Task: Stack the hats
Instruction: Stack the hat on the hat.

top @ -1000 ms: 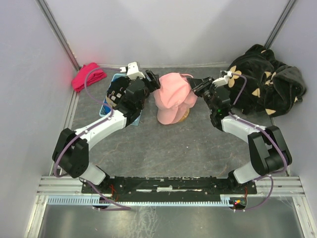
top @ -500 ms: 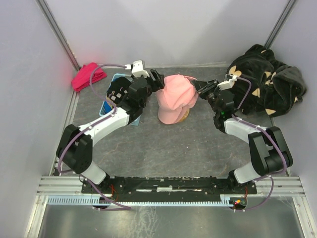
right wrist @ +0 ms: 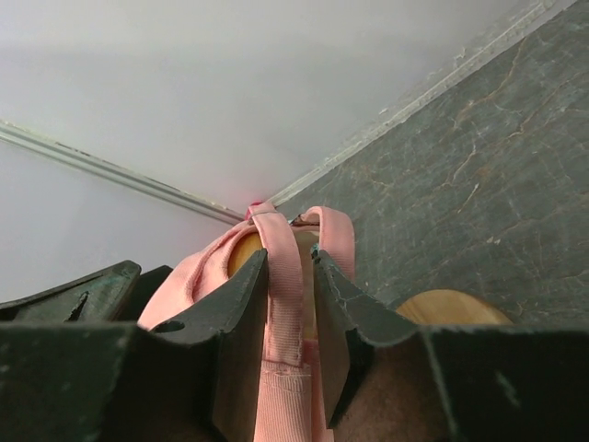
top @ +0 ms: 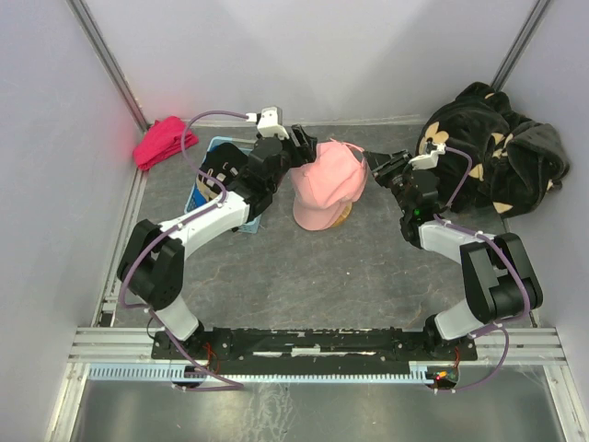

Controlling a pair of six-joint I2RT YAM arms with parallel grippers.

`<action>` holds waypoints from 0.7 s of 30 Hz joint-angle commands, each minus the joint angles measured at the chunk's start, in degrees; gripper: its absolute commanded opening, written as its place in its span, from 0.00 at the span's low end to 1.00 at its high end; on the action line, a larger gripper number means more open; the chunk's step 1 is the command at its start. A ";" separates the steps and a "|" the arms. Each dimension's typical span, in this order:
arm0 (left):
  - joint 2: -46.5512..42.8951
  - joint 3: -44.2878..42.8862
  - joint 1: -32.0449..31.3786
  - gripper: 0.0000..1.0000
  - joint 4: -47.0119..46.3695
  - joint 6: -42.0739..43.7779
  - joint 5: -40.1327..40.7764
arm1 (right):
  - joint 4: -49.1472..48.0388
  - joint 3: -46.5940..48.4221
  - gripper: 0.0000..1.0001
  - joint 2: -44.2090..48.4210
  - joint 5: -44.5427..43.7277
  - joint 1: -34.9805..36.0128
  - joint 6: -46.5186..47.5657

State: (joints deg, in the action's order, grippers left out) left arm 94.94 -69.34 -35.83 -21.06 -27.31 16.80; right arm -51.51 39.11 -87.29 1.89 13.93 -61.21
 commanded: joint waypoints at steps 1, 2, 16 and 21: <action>1.60 -3.64 -0.47 0.76 -0.75 2.15 -3.42 | 0.35 0.33 0.35 0.97 -1.25 -0.30 2.85; 2.06 -3.94 -0.46 0.76 -0.69 2.17 -3.90 | 0.95 0.53 0.35 0.98 -1.27 -0.25 3.03; 7.90 -10.80 -0.98 0.76 3.00 3.80 -8.93 | 20.84 9.12 0.44 7.18 -0.13 0.02 16.84; 10.01 -13.62 -1.34 0.75 4.86 4.69 -9.74 | 30.98 16.22 0.50 7.44 1.29 0.22 23.32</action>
State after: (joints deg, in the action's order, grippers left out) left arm 103.88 -79.37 -36.64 -17.10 -26.13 8.67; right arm -30.26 48.27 -80.86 1.52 13.87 -45.32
